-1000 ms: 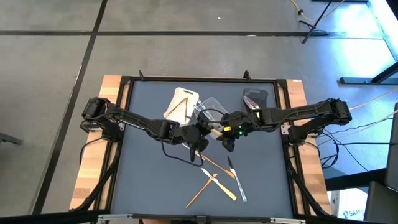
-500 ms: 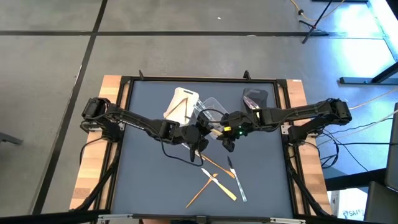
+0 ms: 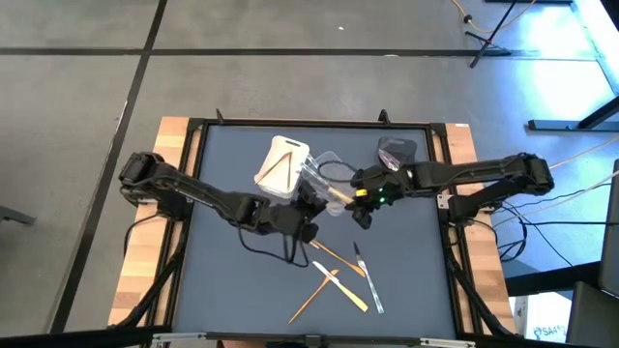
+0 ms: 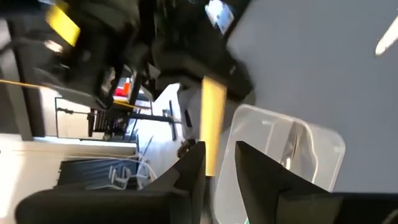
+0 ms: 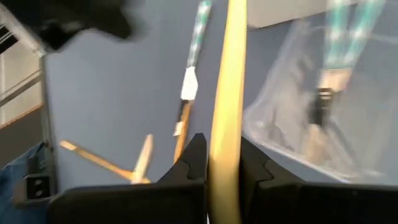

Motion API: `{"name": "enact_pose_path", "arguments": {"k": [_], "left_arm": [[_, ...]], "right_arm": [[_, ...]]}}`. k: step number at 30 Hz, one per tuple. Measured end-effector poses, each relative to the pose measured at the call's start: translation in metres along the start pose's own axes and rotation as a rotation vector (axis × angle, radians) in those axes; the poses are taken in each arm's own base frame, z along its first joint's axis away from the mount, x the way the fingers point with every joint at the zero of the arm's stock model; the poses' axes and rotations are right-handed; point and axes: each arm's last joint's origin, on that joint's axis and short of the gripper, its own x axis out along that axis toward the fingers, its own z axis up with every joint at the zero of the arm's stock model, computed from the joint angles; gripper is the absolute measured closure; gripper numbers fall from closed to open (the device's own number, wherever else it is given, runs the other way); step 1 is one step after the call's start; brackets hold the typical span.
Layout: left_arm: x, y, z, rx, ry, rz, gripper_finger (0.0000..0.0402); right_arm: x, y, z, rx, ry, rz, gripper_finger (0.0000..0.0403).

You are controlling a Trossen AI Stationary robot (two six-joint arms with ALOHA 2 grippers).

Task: Sort silverware by color (type)
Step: Put the yellow knife into the black bin

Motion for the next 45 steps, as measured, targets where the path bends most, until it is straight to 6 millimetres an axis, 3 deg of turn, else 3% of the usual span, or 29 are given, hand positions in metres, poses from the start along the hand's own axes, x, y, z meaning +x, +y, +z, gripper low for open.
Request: {"name": "enact_pose_path", "arguments": {"k": [8, 19, 26, 34, 45], "left_arm": [[-0.022, 0.015, -0.004, -0.193, 0.024, 0.017, 0.0321], [-0.021, 0.002, -0.023, -0.292, 0.157, -0.113, 0.0321], [-0.022, -0.003, -0.026, -0.369, 0.166, -0.197, 0.0321], [-0.023, -0.005, -0.024, -0.399, 0.128, -0.264, 0.0321], [-0.023, -0.005, -0.024, -0.398, 0.128, -0.264, 0.0321]], "right_arm": [[-0.040, -0.027, -0.008, 0.097, 0.042, -0.138, 0.0382], [-0.095, -0.044, -0.044, 0.279, 0.140, -0.321, 0.0382], [-0.118, -0.052, -0.062, 0.376, 0.154, -0.417, 0.0382], [-0.120, -0.058, -0.069, 0.417, 0.179, -0.531, 0.0382], [-0.089, -0.074, -0.094, 0.445, 0.269, -0.623, 0.0382]]}}
